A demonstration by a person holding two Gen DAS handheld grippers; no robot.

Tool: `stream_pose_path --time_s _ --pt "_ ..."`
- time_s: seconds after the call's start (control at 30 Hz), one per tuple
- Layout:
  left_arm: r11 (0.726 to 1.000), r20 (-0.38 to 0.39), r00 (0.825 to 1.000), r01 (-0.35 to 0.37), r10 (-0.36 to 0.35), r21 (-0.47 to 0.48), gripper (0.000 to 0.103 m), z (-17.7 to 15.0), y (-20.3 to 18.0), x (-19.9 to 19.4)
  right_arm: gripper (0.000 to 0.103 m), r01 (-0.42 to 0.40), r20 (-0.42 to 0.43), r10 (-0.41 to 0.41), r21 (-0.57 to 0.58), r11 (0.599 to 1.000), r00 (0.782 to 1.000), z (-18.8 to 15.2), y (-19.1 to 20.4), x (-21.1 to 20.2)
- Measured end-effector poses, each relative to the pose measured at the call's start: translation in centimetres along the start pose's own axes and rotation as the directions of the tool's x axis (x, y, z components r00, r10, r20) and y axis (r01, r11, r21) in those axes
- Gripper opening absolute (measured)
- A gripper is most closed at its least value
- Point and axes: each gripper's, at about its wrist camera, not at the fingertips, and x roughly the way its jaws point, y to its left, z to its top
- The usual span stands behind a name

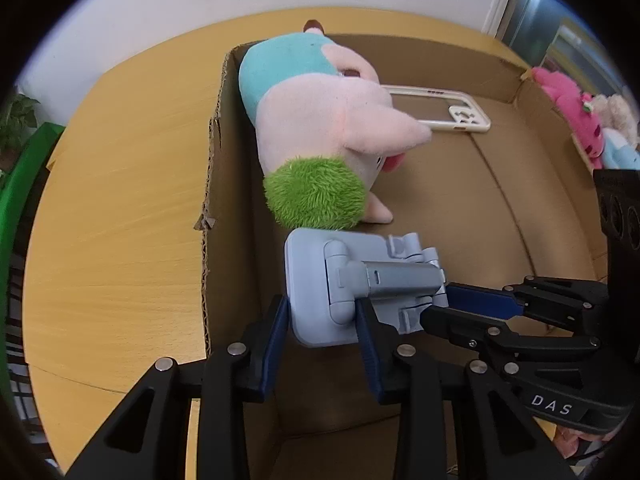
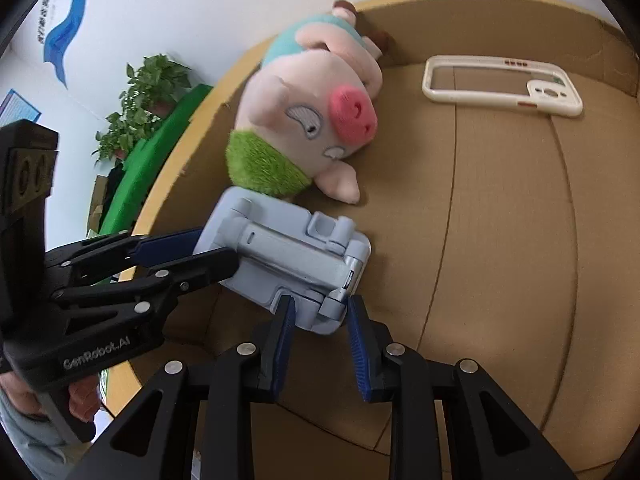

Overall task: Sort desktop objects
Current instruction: 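Open the left gripper to drop the phone stand into the box, then withdraw the left gripper from the box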

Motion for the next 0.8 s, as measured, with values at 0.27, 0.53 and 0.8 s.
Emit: stream_pose_path --time_s 0.27,0.53,0.8 --pt "0.981 -0.104 0.976 -0.183 0.189 0.070 0.009 0.3 -1.5 1.8 0.026 -0.010 -0.048 0.011 0.032 0.999 0.999 0.6 -0.1 1.1" --pt "0.991 0.084 0.988 -0.129 0.131 -0.032 0.009 -1.9 -0.3 -3.6 0.065 0.084 0.121 -0.076 -0.063 0.994 0.990 -0.9 1.3 -4.6" --pt "0.980 0.575 0.801 -0.069 0.167 -0.188 0.085 -10.0 -3.7 -15.9 0.103 0.406 0.433 -0.293 -0.196 0.892 0.852 -8.3 4.5 -14.3"
